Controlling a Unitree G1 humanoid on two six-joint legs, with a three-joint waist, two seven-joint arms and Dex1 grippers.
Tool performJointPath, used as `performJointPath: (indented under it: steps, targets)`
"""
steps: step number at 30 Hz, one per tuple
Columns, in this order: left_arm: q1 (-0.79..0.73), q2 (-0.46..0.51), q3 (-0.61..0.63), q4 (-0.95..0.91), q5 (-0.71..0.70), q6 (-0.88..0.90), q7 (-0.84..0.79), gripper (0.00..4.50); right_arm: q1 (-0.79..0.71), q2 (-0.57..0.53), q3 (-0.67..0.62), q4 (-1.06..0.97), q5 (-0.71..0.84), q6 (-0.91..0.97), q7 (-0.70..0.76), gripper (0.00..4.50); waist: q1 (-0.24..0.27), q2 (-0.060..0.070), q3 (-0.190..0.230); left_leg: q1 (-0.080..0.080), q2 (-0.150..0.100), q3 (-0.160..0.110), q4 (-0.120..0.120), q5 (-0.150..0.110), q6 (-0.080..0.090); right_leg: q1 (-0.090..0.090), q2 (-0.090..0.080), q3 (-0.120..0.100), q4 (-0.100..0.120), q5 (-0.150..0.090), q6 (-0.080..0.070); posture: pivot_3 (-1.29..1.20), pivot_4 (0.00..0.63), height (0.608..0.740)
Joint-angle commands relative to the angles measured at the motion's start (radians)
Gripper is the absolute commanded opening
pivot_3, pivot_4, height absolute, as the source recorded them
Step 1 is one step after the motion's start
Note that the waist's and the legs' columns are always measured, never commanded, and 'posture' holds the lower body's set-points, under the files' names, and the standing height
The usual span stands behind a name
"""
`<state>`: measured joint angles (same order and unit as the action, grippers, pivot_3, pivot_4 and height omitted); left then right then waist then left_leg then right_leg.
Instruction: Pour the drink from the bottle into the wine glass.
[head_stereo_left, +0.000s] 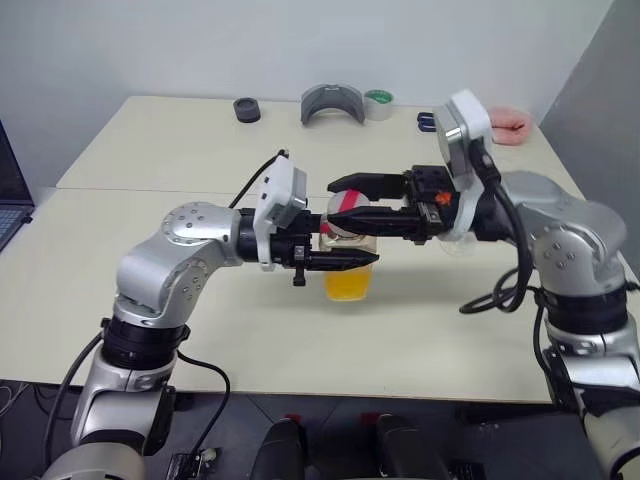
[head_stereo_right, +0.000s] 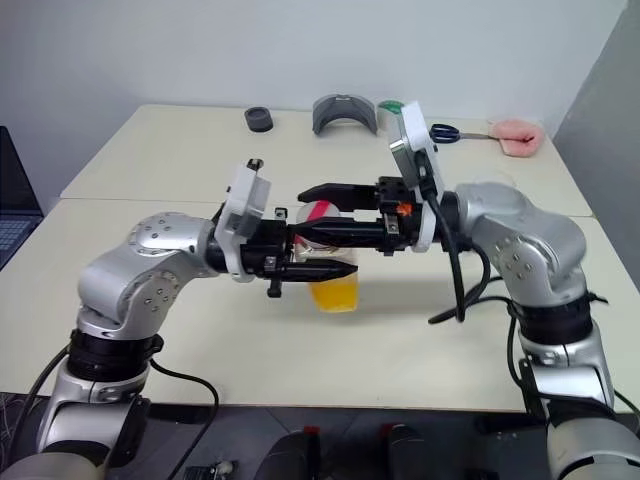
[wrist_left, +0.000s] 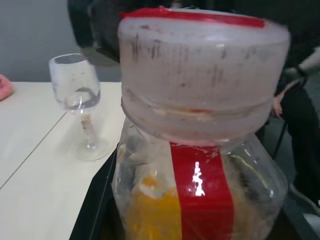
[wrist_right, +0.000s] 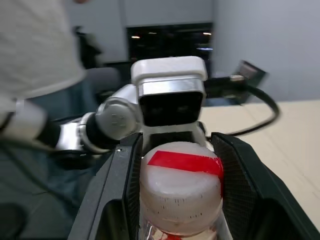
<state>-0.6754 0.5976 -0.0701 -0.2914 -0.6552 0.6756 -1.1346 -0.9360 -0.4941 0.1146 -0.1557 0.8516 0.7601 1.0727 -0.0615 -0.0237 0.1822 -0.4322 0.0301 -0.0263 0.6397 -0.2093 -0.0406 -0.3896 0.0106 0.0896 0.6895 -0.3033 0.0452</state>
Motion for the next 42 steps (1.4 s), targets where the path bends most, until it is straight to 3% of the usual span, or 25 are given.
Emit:
performJointPath:
  steps: [1,3,9,11,14,17,23,31,42]
  targets:
    - [-0.019,-0.011,-0.012,-0.099,-0.079,0.04,-0.013,1.78,-0.118,0.069,0.074,0.153,-0.076,-0.1,0.166,1.84,0.001,0.0,0.0,0.0,0.0,0.0,0.0,0.0,0.0,0.0,0.0,0.0,0.0,0.0,0.0,0.0,0.15,0.74]
    - [-0.023,-0.015,-0.003,-0.105,-0.086,0.057,0.007,1.78,-0.134,0.081,0.078,0.208,-0.108,-0.122,0.205,1.84,0.004,0.0,0.0,0.0,0.0,0.0,0.001,0.0,0.0,0.0,0.0,-0.001,0.0,0.0,0.0,0.0,0.15,0.74]
    - [0.01,-0.006,0.036,-0.106,-0.079,0.076,0.057,1.78,-0.054,-0.019,-0.004,0.205,-0.136,-0.099,0.217,3.91,0.021,0.0,0.001,-0.002,0.0,-0.001,0.001,0.0,0.0,0.0,-0.006,-0.001,0.0,0.0,0.0,0.0,0.15,0.74]
    - [0.03,0.001,0.055,-0.098,-0.078,0.077,0.079,1.78,0.019,-0.104,-0.067,0.131,-0.12,-0.057,0.179,4.48,0.028,0.0,0.001,-0.002,-0.001,-0.001,0.001,0.0,0.0,0.0,-0.009,-0.001,-0.001,0.0,0.0,0.0,0.15,0.74]
    - [0.051,0.005,0.071,-0.06,-0.049,0.05,0.106,1.78,0.177,-0.187,-0.217,-0.095,-0.036,0.064,0.0,4.48,0.035,-0.001,0.001,-0.002,-0.002,-0.001,0.001,0.0,0.0,0.001,-0.01,-0.002,-0.002,0.0,0.0,0.0,0.15,0.74]
    - [0.029,-0.021,0.059,0.006,-0.007,0.01,0.131,1.78,0.301,-0.123,-0.306,-0.367,0.071,0.17,-0.302,4.48,0.028,-0.001,0.001,-0.002,-0.001,-0.001,-0.001,0.0,0.0,0.001,-0.009,-0.002,-0.003,0.0,0.0,0.0,0.15,0.74]
    - [-0.039,-0.064,0.016,0.118,0.05,-0.056,0.107,1.78,0.31,0.059,-0.236,-0.546,0.072,0.22,-0.68,4.48,0.005,0.0,0.001,0.0,-0.001,0.0,0.0,0.0,0.0,0.0,-0.001,0.001,0.001,0.0,0.0,0.0,0.15,0.74]
    - [-0.05,-0.068,0.001,0.13,0.063,-0.074,0.081,1.78,0.243,0.122,-0.146,-0.48,-0.065,0.143,-0.783,4.48,0.006,0.0,0.001,-0.001,-0.001,0.001,0.0,0.0,0.0,0.0,-0.002,0.001,0.0,0.0,0.0,0.0,0.15,0.74]
    - [-0.037,-0.055,0.012,0.106,0.058,-0.066,0.094,1.78,0.249,0.108,-0.121,-0.454,-0.087,0.115,-0.744,4.48,0.006,0.0,0.001,-0.001,-0.001,0.0,0.0,0.0,0.0,0.0,-0.002,0.001,0.0,0.0,0.0,0.0,0.15,0.74]
